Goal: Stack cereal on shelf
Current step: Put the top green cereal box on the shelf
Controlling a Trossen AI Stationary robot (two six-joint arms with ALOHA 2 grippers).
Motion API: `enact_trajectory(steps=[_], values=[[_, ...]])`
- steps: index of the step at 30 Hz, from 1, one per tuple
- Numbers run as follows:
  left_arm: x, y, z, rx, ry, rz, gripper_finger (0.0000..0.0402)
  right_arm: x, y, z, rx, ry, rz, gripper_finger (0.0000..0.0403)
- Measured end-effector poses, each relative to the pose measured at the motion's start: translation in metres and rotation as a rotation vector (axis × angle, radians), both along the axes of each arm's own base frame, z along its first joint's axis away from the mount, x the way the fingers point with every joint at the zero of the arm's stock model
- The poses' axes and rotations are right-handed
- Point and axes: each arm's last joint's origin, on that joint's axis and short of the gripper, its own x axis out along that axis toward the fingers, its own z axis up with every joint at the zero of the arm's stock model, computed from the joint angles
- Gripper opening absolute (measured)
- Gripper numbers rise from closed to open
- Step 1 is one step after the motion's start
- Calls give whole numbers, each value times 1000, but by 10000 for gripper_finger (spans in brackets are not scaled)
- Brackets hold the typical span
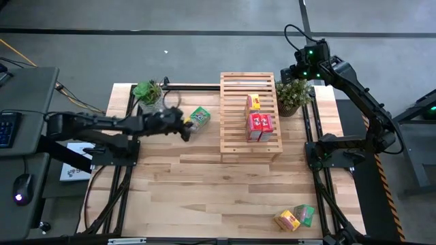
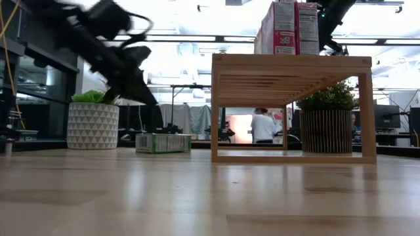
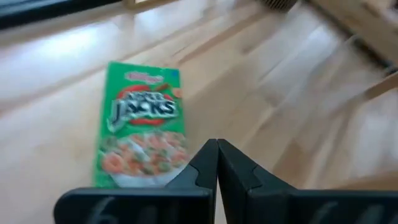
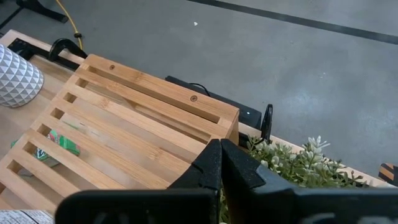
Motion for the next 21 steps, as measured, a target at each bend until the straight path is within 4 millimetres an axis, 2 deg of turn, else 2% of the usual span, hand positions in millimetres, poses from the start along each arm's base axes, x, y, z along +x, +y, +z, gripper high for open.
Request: enact_trajectory(steps=[4,8,16,21], values=[[-18,-16,-15,80,-143,3,0,0,0,0,1,1,0,0],[-27,-21,-33,237,-52,-7,0,0,0,0,0,0,0,0],[-18,-8,-41,303,-39,50,0,0,0,0,2,-3,-3,0],[-10,-1,-59,252,-23,49,0,0,0,0,2,-4,-4,0]])
